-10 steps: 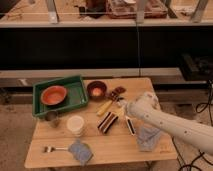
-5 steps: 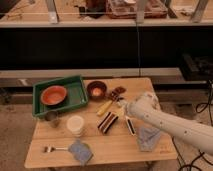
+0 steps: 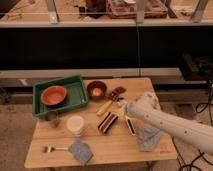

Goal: Place eraser in paper cup

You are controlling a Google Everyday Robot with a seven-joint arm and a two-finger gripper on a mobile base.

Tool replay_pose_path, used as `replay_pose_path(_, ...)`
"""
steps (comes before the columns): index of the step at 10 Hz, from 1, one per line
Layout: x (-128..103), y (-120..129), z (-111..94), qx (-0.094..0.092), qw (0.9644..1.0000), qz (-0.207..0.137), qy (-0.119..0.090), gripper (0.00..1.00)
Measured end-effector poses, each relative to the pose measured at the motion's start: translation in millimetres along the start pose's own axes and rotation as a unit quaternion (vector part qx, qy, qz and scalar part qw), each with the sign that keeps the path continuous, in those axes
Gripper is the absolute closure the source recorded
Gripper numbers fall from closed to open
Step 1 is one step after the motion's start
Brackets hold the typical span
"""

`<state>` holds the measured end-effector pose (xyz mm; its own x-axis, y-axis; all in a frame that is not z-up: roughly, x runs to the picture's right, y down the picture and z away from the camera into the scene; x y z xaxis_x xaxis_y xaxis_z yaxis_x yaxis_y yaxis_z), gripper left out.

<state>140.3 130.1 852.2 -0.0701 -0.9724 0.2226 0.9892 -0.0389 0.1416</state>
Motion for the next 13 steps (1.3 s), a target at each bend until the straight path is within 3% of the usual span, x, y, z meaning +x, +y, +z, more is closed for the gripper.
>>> replay_pose_path(5, 1, 0, 0, 0.004, 1.0, 0.002, -0.004, 0.2)
replay_pose_path(8, 21, -7, -17, 0.044, 0.997, -0.008, -0.064, 0.2)
replay_pose_path(9, 31, -9, -35, 0.057, 0.9948, -0.006, -0.085, 0.2)
replay_pose_path(11, 38, -11, -52, 0.073, 0.9922, -0.003, -0.101, 0.2)
replay_pose_path(13, 40, -13, -54, 0.076, 0.9917, -0.004, -0.104, 0.2)
